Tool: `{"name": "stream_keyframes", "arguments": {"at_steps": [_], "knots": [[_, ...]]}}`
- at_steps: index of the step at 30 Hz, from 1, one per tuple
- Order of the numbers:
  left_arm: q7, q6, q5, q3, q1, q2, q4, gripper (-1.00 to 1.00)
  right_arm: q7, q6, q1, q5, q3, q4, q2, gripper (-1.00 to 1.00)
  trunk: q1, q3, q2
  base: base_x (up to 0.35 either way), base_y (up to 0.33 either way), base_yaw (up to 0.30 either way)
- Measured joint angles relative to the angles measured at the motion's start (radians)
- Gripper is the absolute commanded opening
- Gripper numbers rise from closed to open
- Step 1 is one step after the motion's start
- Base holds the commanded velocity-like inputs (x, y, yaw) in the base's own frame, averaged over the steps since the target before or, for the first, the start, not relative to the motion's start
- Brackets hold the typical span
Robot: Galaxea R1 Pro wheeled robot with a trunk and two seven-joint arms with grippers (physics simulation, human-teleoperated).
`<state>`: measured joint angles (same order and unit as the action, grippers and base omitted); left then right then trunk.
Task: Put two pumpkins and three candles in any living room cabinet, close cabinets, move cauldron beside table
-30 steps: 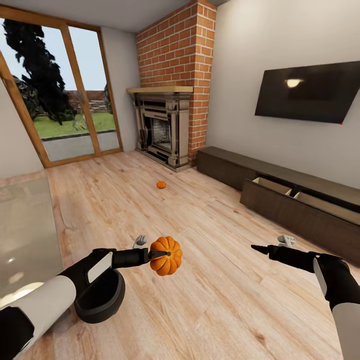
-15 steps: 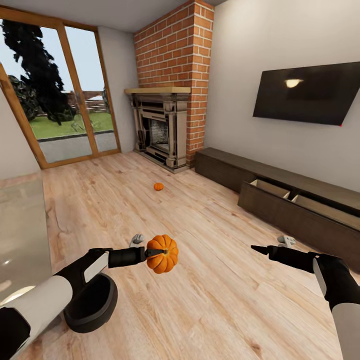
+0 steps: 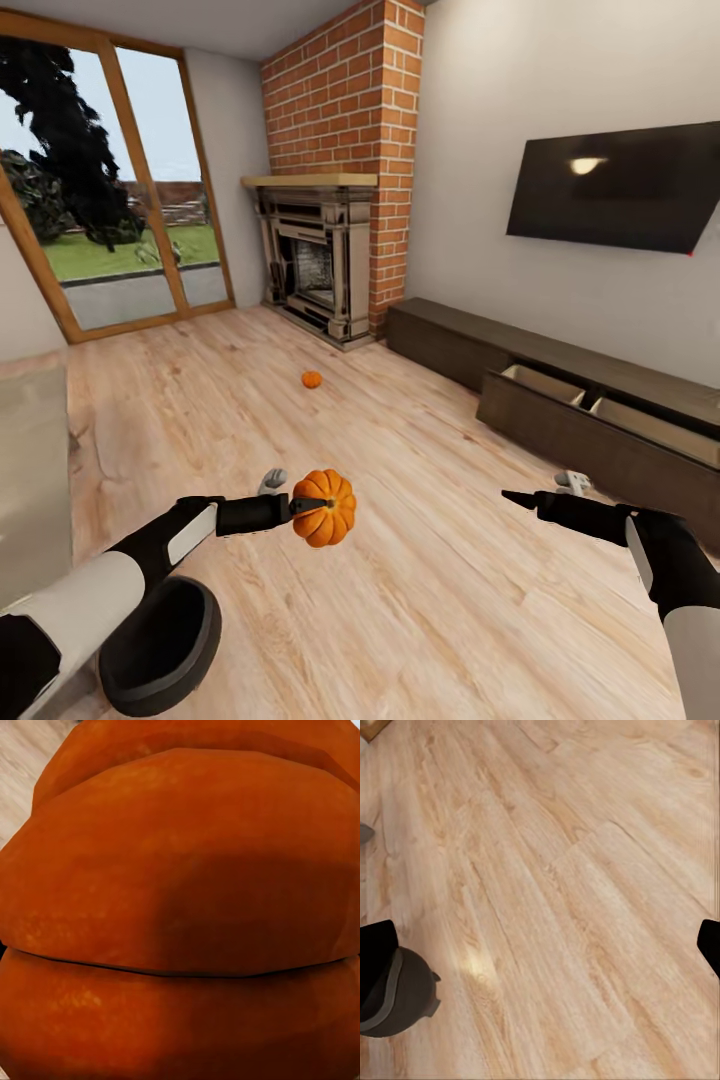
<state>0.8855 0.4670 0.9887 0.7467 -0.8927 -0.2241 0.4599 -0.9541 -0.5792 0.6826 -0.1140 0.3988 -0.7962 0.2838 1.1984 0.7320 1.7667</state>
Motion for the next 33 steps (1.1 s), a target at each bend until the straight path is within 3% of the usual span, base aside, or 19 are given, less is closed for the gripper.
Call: {"name": "stream_keyframes", "arguments": {"at_steps": [10,33], "knots": [[-0.001,-0.001,-0.001,0.001,0.000,0.001,0.000,-1.00,0.001,0.001,0.000,-0.001,0.000,0.001,-0.001,1.00,0.000,0.000,0.000,0.332,0.000,-0.227],[-0.001,-0.001,-0.002,0.001,0.000,0.002,-0.002,-1.00,0.004,0.007,0.000,-0.009,0.000,0.002,0.000,1.00,0.000,0.000,0.000,0.333,0.000,-0.004]]}}
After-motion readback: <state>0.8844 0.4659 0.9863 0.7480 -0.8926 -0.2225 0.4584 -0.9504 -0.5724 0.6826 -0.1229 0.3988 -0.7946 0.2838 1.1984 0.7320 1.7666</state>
